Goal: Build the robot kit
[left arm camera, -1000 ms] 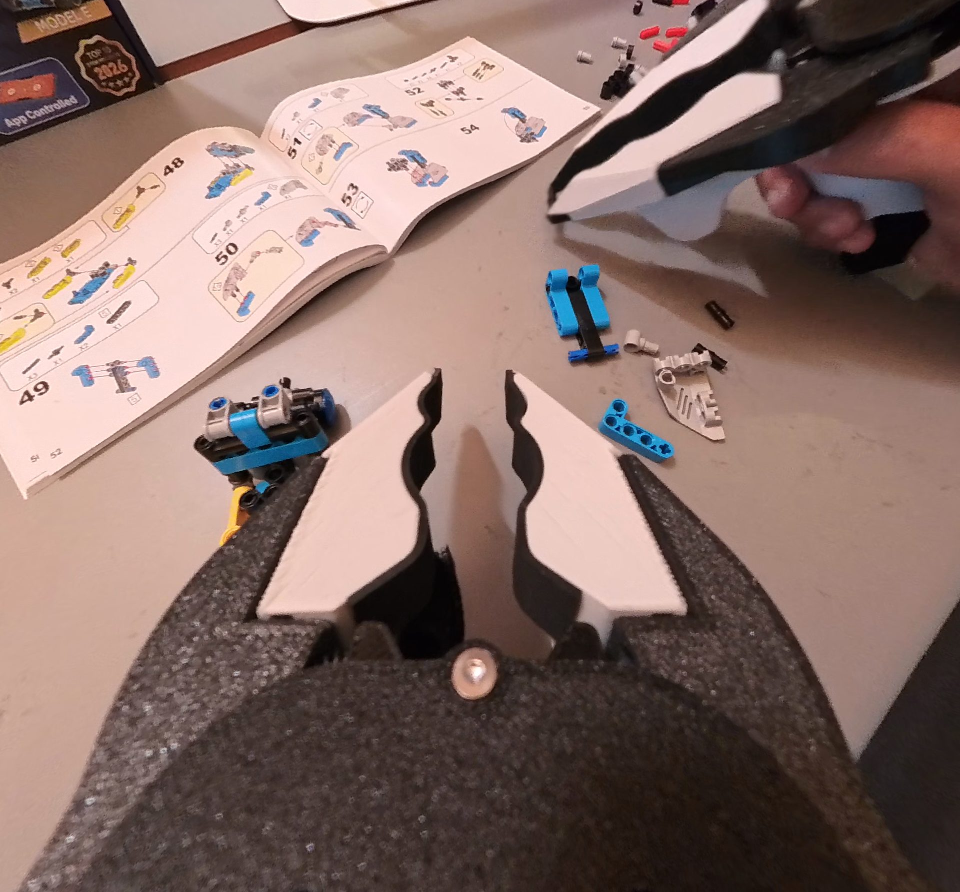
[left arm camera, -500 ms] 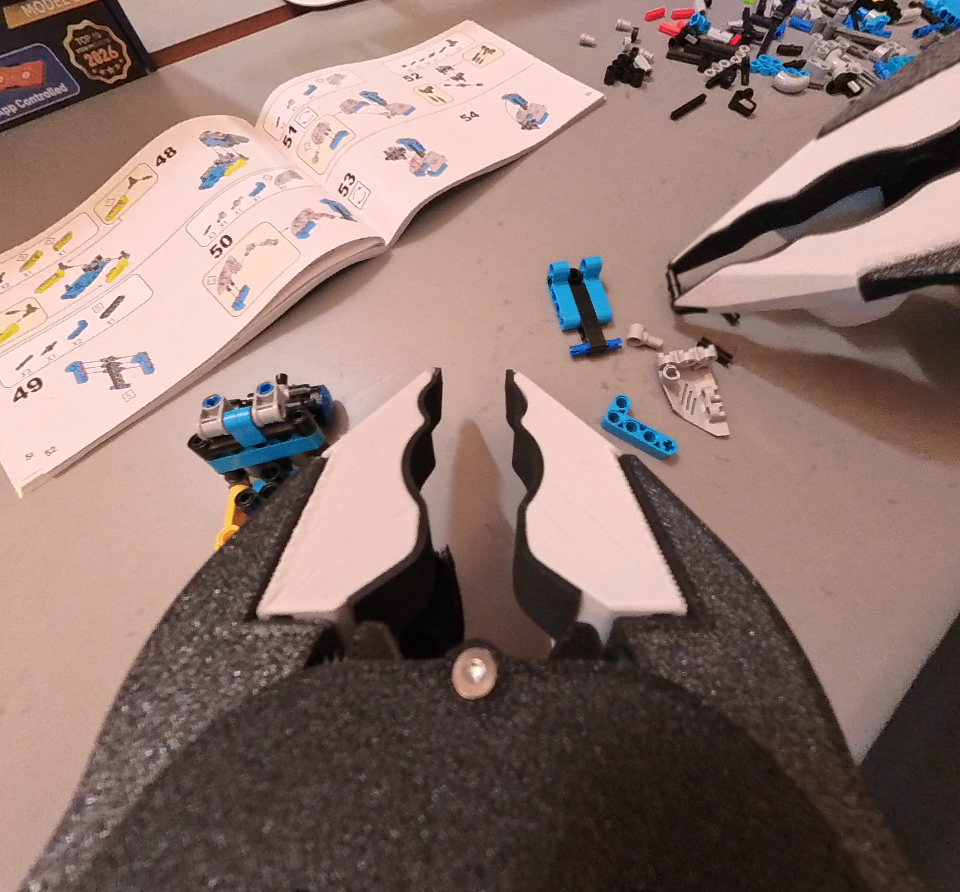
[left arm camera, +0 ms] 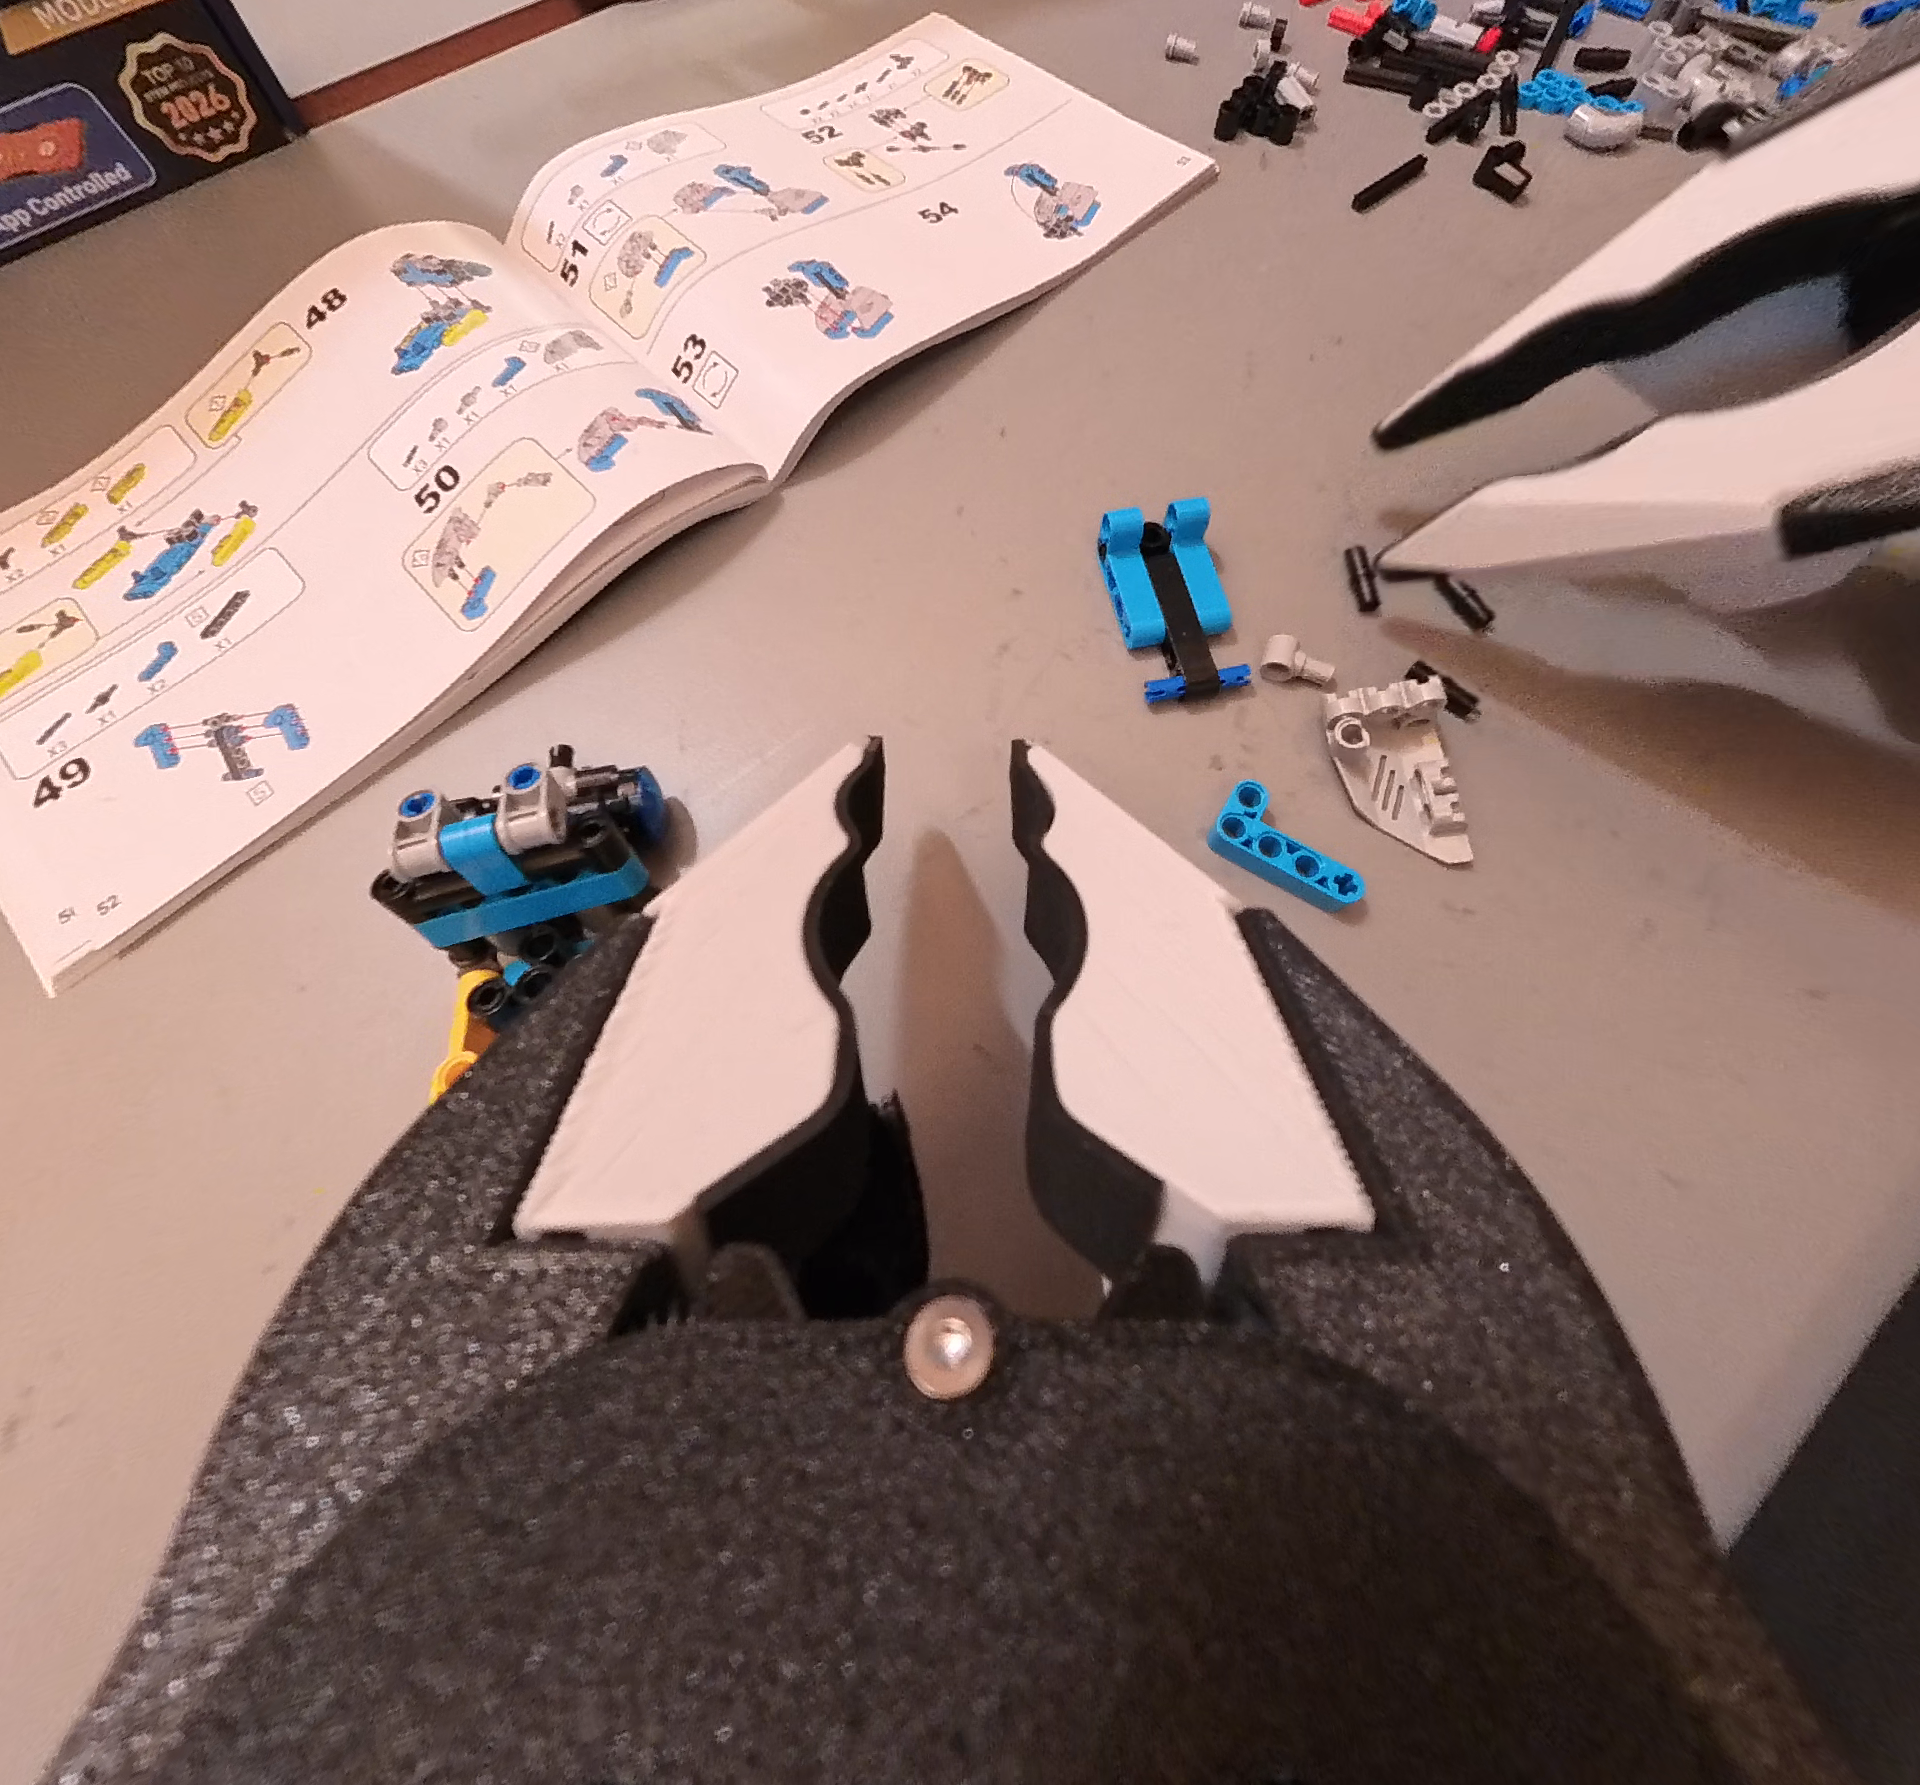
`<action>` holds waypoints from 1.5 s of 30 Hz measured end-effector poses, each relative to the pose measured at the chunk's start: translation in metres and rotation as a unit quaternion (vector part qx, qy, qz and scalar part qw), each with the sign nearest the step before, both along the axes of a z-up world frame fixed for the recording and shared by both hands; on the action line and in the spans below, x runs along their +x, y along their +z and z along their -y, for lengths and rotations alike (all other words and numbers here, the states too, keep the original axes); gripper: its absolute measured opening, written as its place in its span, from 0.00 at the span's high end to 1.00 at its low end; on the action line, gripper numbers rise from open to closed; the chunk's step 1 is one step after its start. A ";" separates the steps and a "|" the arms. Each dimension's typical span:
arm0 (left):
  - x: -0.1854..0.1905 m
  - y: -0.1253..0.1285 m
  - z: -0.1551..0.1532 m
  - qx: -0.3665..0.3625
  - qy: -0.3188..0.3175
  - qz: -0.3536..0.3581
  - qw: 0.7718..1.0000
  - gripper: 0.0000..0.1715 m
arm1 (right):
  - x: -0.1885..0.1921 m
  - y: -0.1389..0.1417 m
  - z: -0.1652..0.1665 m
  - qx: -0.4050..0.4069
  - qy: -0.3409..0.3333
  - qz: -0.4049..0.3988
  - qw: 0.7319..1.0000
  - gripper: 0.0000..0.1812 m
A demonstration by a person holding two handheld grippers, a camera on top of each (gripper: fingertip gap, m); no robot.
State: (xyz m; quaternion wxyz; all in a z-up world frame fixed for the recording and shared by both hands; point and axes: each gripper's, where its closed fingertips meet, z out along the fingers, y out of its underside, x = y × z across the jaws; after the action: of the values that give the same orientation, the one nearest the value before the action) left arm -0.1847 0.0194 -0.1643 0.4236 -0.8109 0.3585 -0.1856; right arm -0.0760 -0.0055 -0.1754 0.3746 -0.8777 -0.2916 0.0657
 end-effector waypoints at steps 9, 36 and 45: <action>0.001 -0.001 0.001 0.001 -0.003 -0.003 1.000 0.86 | 0.063 0.028 0.000 0.069 -0.098 -0.042 0.992 0.83; 0.000 -0.002 0.001 0.002 -0.003 -0.009 1.000 0.86 | 0.223 0.024 0.032 0.054 -0.321 -0.091 0.941 0.83; 0.001 -0.003 0.002 0.002 -0.005 -0.013 1.000 0.86 | 0.235 0.018 0.034 0.047 -0.344 -0.066 0.935 0.83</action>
State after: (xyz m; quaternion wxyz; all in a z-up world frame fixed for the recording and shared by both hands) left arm -0.1837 0.0178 -0.1671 0.4200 -0.8102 0.3687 -0.1766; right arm 0.1593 -0.0393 -0.1574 0.4338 -0.8993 0.0511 -0.0233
